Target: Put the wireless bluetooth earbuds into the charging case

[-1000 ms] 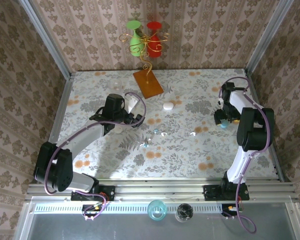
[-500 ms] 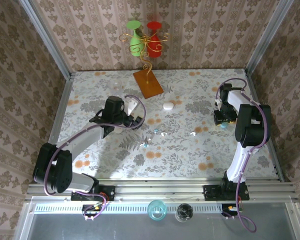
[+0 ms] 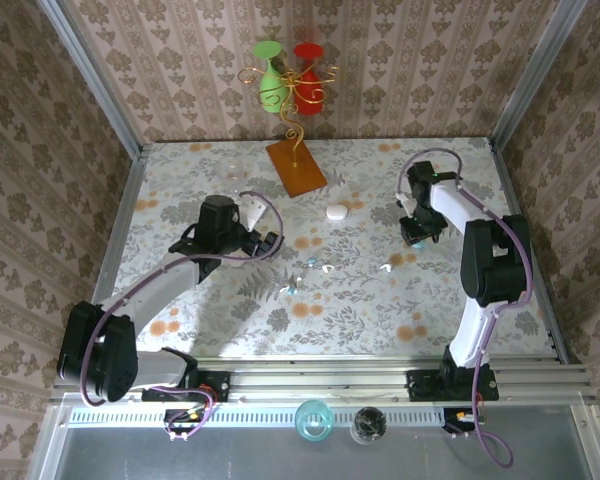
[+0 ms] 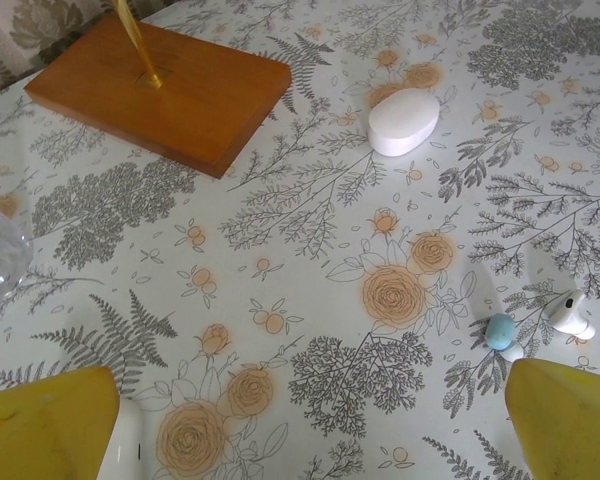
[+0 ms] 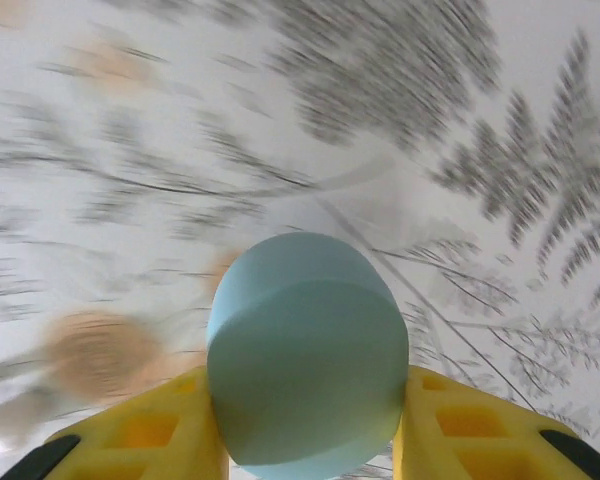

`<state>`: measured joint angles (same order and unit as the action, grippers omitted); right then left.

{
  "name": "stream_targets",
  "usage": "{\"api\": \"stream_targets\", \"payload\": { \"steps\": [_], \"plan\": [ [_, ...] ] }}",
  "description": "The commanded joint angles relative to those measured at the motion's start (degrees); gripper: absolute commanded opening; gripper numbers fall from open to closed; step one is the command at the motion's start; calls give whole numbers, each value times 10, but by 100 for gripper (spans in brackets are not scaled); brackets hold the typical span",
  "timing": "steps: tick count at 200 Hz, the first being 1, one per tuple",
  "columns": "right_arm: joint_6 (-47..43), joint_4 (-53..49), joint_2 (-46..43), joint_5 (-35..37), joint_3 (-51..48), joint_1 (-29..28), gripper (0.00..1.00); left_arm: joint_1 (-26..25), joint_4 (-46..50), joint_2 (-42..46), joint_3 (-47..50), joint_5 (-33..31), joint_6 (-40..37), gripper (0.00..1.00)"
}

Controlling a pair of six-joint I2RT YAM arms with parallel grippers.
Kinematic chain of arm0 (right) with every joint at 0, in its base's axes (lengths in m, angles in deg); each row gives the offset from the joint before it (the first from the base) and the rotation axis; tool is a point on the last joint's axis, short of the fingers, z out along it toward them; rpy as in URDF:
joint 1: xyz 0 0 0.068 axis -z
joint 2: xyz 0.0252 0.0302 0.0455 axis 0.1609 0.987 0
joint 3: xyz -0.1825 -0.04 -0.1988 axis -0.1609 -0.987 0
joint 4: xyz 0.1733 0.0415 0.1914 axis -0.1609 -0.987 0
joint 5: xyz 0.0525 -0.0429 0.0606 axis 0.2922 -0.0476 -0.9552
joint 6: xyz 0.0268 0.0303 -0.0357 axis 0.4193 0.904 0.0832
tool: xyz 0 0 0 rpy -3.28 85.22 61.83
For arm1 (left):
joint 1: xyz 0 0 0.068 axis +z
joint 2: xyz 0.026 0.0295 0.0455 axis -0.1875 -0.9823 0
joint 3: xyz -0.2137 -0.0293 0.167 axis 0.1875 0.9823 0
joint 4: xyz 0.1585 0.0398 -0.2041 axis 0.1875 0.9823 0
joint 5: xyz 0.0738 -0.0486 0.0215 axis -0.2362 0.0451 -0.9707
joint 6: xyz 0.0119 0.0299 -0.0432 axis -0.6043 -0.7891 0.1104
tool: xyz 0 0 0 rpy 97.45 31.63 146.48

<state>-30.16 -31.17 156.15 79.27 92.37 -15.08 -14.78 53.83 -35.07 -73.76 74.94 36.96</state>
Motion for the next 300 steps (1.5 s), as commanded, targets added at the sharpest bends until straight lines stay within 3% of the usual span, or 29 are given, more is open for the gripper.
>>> {"api": "stream_targets", "payload": {
  "steps": [1,79,129,206,254,300],
  "plan": [
    [-45,11,-39,-39,-9,-52,38,26,-3,22,8,19,52,100],
    [-159,80,-92,-60,-97,-265,37,85,9,81,45,23,127,100],
    [-198,67,-65,-50,-119,-369,38,110,10,92,53,27,141,100],
    [-200,59,-35,-75,-121,-390,46,112,-16,82,65,39,148,100],
    [-202,72,-37,-83,-139,-380,65,112,-23,79,66,51,148,100],
    [-229,123,-69,-139,-183,-356,69,112,-25,84,70,53,147,100]
  ]
}}
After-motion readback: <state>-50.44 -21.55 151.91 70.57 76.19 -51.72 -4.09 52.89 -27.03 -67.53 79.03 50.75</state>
